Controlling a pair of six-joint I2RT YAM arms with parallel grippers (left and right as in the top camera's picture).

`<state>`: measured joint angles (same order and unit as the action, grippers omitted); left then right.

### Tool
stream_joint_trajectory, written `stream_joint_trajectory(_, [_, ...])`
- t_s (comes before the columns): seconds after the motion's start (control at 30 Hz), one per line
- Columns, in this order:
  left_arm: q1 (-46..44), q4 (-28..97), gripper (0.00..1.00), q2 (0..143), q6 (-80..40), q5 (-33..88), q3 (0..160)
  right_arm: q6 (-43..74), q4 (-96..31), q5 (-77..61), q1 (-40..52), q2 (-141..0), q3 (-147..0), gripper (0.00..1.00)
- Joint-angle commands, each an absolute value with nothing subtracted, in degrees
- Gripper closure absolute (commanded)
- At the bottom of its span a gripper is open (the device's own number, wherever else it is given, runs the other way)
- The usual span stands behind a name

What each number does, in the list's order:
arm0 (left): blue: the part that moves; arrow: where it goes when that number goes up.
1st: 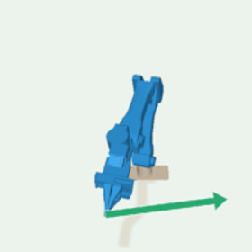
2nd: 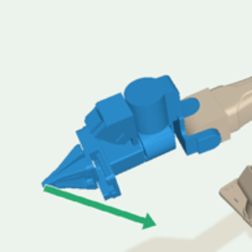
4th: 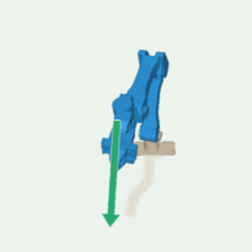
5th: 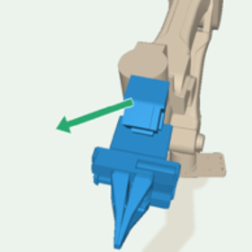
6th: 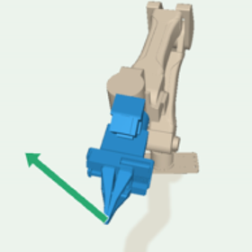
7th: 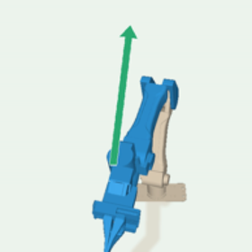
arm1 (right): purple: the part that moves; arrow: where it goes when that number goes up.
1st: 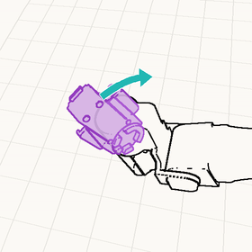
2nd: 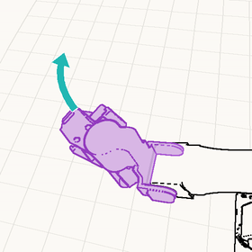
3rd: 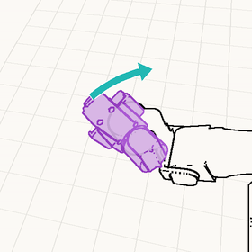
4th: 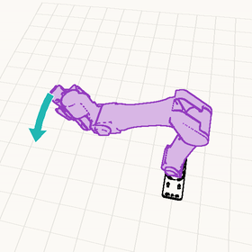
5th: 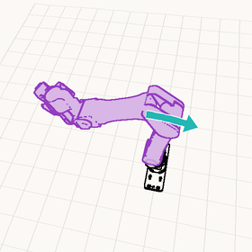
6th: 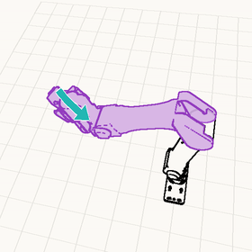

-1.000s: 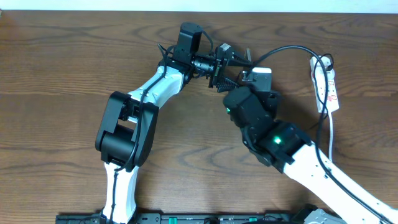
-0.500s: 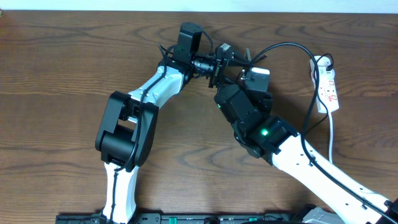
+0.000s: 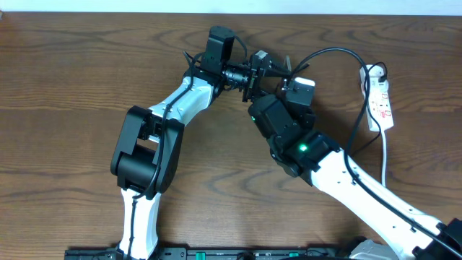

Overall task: Plug charger to phone and switch on socket
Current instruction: 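Close the right gripper on the phone's lower edge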

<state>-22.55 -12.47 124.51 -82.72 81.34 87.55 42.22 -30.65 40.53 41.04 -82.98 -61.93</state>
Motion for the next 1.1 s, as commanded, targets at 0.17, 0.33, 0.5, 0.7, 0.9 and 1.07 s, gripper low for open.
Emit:
stream_joint_trajectory(0.17, [-22.3,-13.0,0.47,124.7,-82.6,84.9,87.9,39.1,-26.3,41.9,41.3,-83.3,-62.9,0.76])
stream_joint_trajectory(0.33, [-22.3,-13.0,0.47,124.7,-82.6,84.8,87.9,39.1,-26.5,41.9,41.3,-83.3,-62.9,0.90])
stream_joint_trajectory(0.5, [-22.3,-13.0,0.48,124.7,-82.6,84.9,87.9,39.1,-26.5,41.9,41.3,-83.3,-62.9,0.99])
stream_joint_trajectory(0.7, [-22.3,-13.0,0.47,124.7,-82.6,84.8,87.9,39.1,-26.5,41.9,41.3,-83.2,-62.9,0.99])
stream_joint_trajectory(0.9, [-22.3,-13.0,0.37,124.7,-82.6,84.8,87.9,39.1,-26.6,41.9,41.3,-82.8,-62.9,0.99])
stream_joint_trajectory(1.07, [-22.3,-13.0,0.20,124.7,-82.6,84.9,87.9,38.5,-27.0,41.9,41.3,-80.0,-62.9,0.99])
